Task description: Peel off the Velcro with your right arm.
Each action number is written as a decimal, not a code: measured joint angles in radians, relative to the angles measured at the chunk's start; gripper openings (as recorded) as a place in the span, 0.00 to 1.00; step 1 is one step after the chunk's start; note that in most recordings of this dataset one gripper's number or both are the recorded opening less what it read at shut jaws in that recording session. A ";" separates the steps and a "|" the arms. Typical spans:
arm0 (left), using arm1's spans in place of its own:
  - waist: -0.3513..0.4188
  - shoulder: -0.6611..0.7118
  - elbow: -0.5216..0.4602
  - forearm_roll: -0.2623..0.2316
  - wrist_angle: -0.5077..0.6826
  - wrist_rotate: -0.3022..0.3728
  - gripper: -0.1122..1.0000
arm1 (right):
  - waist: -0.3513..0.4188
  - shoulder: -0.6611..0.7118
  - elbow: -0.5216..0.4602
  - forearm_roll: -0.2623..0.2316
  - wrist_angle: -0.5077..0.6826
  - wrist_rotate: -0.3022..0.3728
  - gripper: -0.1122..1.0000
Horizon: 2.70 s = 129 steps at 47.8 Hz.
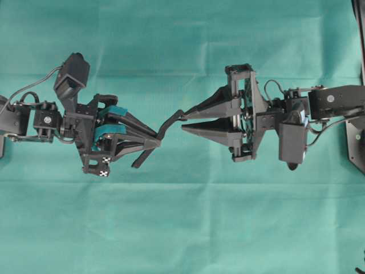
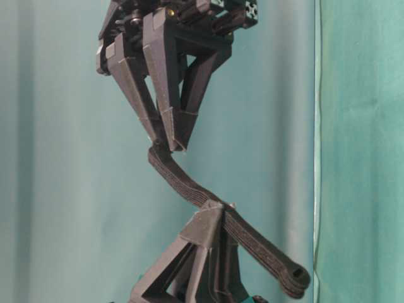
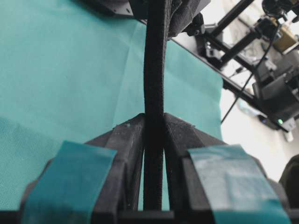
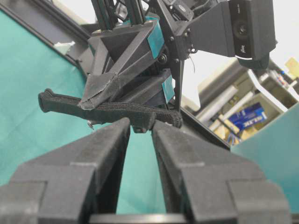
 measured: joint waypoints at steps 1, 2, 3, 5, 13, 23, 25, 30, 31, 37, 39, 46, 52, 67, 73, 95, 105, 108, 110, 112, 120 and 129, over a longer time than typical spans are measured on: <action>0.000 0.000 0.002 0.000 0.000 0.000 0.19 | 0.000 0.000 0.000 0.000 0.002 0.002 0.11; 0.000 0.000 0.000 0.000 0.000 -0.002 0.19 | 0.000 0.000 0.000 0.000 0.002 0.002 0.11; 0.000 0.000 0.002 0.000 0.000 0.000 0.19 | 0.000 0.002 0.000 0.000 0.002 0.002 0.11; 0.000 0.000 0.002 0.000 0.000 0.000 0.19 | 0.000 0.000 0.000 0.000 0.002 0.000 0.11; 0.000 0.000 0.000 0.000 0.000 -0.002 0.19 | 0.000 0.000 0.000 0.000 0.002 0.000 0.11; 0.002 0.000 0.002 -0.002 0.000 -0.002 0.19 | 0.000 0.000 -0.006 0.003 0.000 0.003 0.11; 0.002 0.000 0.000 -0.002 0.000 0.000 0.19 | 0.000 0.000 -0.006 0.005 0.002 0.003 0.11; 0.002 0.000 0.002 -0.002 0.000 -0.002 0.19 | 0.002 0.000 -0.008 0.009 0.002 0.003 0.11; 0.002 0.000 0.000 0.000 0.000 -0.002 0.19 | 0.002 0.002 -0.009 0.011 0.000 0.005 0.11; 0.002 0.000 0.002 0.000 0.000 -0.002 0.19 | 0.002 0.000 -0.011 0.015 0.000 0.005 0.11; 0.002 0.000 0.002 0.000 0.000 0.000 0.19 | 0.000 0.000 -0.011 0.015 -0.002 0.006 0.11; 0.002 0.002 0.002 0.000 0.000 0.000 0.19 | 0.002 0.000 -0.011 0.015 -0.008 0.005 0.11; 0.002 0.000 0.000 0.000 0.000 -0.002 0.19 | 0.002 0.000 -0.011 0.017 -0.015 0.006 0.09; 0.002 0.000 0.000 0.000 0.000 -0.002 0.19 | 0.002 0.000 -0.011 0.017 -0.018 0.006 0.01; 0.002 0.002 0.000 0.000 0.000 -0.002 0.19 | 0.002 0.000 -0.009 0.017 -0.018 0.008 0.01; 0.002 0.000 0.002 0.000 0.002 -0.002 0.19 | 0.040 0.026 0.012 0.017 -0.018 0.012 0.01; 0.002 0.002 0.002 0.000 0.000 -0.002 0.19 | 0.058 0.046 0.009 0.017 -0.018 0.015 0.01; 0.002 0.002 0.000 0.000 0.000 -0.002 0.19 | 0.064 0.055 0.006 0.017 -0.018 0.014 0.01; 0.002 0.002 0.002 0.000 0.000 -0.002 0.19 | 0.069 0.058 0.006 0.017 -0.018 0.015 0.01; 0.002 0.000 0.002 0.000 0.002 -0.002 0.19 | 0.072 0.064 0.003 0.017 -0.018 0.015 0.01; 0.002 0.002 0.000 0.002 0.002 -0.003 0.19 | 0.083 0.095 -0.011 0.017 -0.018 0.015 0.01; 0.002 0.002 0.000 0.002 0.002 -0.003 0.19 | 0.092 0.120 -0.029 0.017 -0.006 0.014 0.01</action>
